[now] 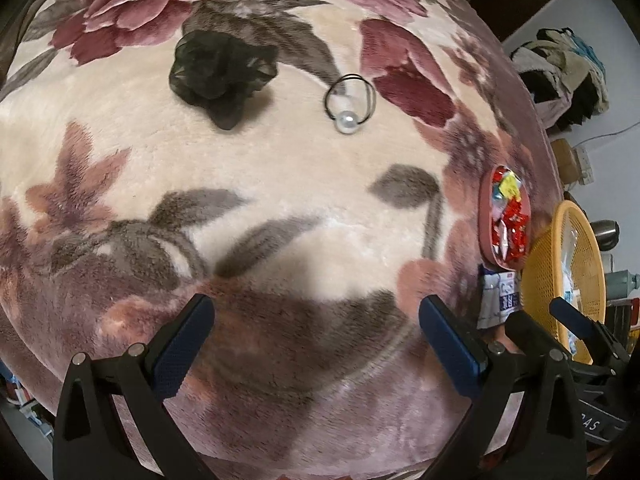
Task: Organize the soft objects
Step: 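Grasp the black scrunchie with the left tool while the right tool grasps the pearl hair tie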
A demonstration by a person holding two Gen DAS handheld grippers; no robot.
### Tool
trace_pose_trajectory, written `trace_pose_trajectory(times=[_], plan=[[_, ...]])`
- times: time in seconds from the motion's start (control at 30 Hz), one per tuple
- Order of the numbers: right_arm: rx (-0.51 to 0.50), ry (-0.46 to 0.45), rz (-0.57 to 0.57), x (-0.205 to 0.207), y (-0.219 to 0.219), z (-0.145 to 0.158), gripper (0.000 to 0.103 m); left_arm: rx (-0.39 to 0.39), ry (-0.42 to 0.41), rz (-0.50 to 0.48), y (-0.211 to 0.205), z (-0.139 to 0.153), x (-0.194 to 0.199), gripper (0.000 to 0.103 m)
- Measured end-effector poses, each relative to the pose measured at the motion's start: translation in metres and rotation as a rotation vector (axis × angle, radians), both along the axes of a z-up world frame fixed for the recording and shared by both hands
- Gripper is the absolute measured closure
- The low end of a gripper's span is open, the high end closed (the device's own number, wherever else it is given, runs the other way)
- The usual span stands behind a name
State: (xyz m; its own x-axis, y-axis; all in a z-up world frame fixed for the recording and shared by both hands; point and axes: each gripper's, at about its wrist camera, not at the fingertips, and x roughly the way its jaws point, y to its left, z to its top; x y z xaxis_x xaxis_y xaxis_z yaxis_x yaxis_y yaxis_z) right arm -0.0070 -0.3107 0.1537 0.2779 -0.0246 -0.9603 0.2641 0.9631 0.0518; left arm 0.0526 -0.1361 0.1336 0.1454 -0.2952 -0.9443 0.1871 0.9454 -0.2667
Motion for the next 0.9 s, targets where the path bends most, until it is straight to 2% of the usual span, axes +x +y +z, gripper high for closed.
trace_pose_trajectory(times=[0.9], plan=[[0.022, 0.066, 0.051, 0.064, 0.023, -0.043, 0.000, 0.014, 0.064, 0.062, 0.031, -0.045, 0.059, 0.001]])
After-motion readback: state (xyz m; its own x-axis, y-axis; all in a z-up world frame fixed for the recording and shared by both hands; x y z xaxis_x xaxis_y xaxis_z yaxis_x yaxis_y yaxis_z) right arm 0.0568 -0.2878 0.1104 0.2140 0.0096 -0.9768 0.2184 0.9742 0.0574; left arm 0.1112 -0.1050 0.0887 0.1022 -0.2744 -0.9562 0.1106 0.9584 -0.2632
